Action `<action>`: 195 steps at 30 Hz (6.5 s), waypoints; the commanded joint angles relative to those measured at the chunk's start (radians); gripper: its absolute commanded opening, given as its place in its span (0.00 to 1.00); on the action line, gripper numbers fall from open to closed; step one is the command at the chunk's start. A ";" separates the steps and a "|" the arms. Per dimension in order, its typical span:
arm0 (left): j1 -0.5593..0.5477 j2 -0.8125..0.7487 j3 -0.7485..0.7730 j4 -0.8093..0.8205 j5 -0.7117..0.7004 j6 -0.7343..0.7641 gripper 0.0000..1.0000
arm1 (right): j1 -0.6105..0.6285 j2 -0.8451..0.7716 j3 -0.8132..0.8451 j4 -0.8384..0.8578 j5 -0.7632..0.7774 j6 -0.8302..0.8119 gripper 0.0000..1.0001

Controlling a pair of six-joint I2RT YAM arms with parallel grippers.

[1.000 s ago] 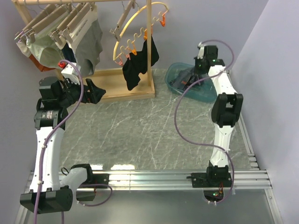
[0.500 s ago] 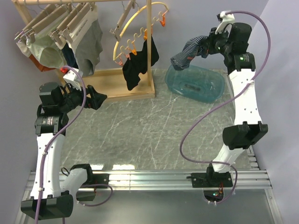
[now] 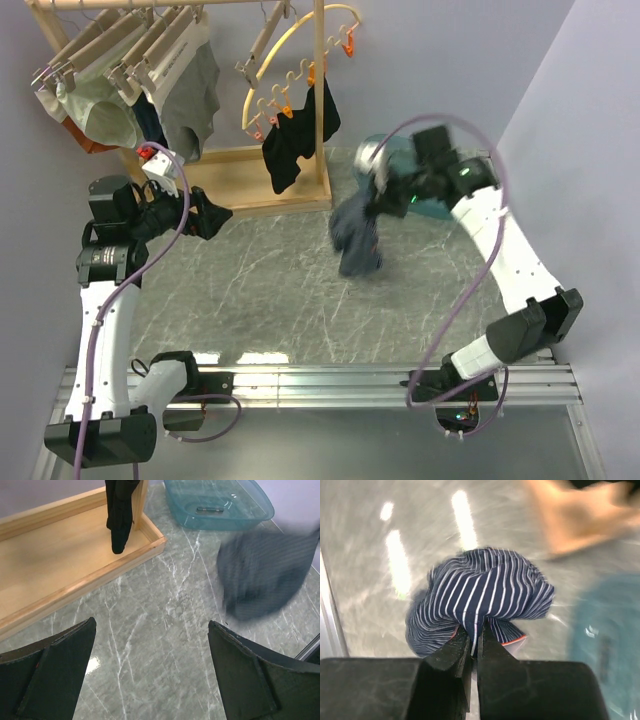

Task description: Clip the underwear to the hanger

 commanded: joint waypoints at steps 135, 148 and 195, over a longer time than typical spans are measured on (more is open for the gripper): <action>-0.557 0.817 0.251 0.091 -0.269 -0.255 0.00 | 0.014 0.207 -0.648 0.308 -0.215 0.792 0.59; -0.524 0.826 0.297 0.097 -0.257 -0.275 0.00 | 0.057 0.334 -0.724 0.386 -0.297 0.882 0.73; -0.452 0.614 -0.066 0.085 -0.148 -0.161 0.00 | -0.046 -0.527 -0.909 0.186 0.092 -0.045 0.00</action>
